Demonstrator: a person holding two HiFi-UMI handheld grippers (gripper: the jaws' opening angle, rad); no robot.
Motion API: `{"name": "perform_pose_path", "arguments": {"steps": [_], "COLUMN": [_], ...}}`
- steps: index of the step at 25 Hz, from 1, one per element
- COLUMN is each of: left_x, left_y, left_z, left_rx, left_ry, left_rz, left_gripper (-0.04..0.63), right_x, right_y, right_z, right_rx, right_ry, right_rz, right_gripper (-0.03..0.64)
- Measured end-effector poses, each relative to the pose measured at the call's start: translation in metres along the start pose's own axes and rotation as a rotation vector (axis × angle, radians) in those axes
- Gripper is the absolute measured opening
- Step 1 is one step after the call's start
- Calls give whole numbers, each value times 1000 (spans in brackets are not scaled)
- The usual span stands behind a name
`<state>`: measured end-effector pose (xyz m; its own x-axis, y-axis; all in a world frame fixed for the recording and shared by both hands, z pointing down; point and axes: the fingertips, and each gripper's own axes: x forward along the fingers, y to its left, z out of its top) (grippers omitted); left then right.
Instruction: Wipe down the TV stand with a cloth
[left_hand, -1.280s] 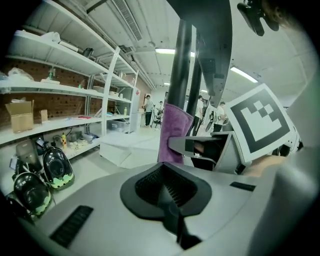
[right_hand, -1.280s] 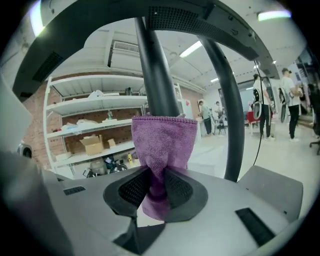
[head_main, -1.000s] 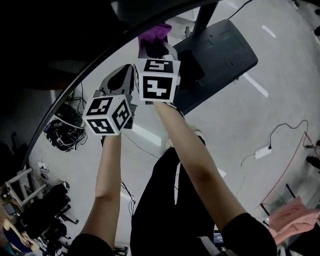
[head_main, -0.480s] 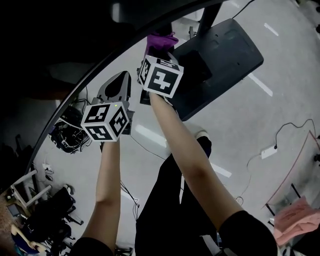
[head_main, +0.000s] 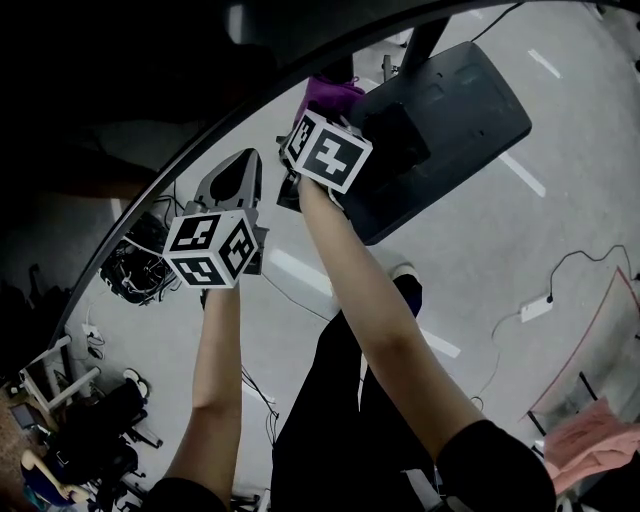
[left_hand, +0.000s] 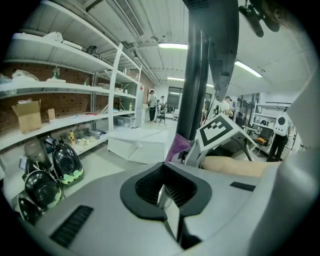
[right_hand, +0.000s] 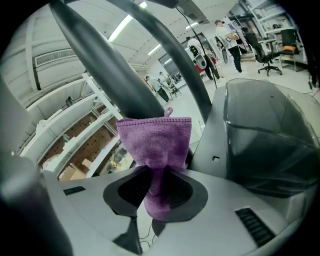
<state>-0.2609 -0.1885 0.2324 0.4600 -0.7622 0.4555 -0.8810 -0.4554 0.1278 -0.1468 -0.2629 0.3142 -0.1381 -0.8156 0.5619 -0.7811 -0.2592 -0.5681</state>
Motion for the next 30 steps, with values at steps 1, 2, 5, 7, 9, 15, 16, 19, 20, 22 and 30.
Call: {"name": "perform_pose_path", "arguments": {"steps": [1,2,5,7,9,15,16,19,20,22,30], "left_x": [0,0,1,-2,-6,-17,-17,-15,-13,-8,25], "left_y": [1,1,-1,-4,-7,-29,-35,-55,-61,-72,-108], "left_z": [0,-1,-2,-2,-1,9,12,22,26,34,64], "left_rx": [-2,-4,-12,-9,-9,-44,-45,-48,-47,-44,-3], "left_ry": [-1,-2,-6,-9,-10,-35,-41,-61,-68,-78,-92], "left_rz": [3,5,9,9,16,21,16,1,-3,-10,-49], "left_gripper": [8,8,8,8,8,8,8,8,8,8,8], "right_x": [0,0,-4,-12,-24,-79,-89,-116,-123,-134,-140], "right_y": [0,0,3,9,20,44,47,47,46,46,45], "right_z": [-1,-2,0,2,4,8,11,35,47,73,165], "right_rx": [-4,-8,-34,-76,-123,-224,-239,-259,-268,-292,-499], "right_ry": [1,2,-5,-12,-17,-21,-24,-43,-52,-72,-106], "right_rz": [3,7,24,48,93,221,243,309,327,362,555], "right_gripper": [97,97,97,97,97,97,97,97,97,97,95]}}
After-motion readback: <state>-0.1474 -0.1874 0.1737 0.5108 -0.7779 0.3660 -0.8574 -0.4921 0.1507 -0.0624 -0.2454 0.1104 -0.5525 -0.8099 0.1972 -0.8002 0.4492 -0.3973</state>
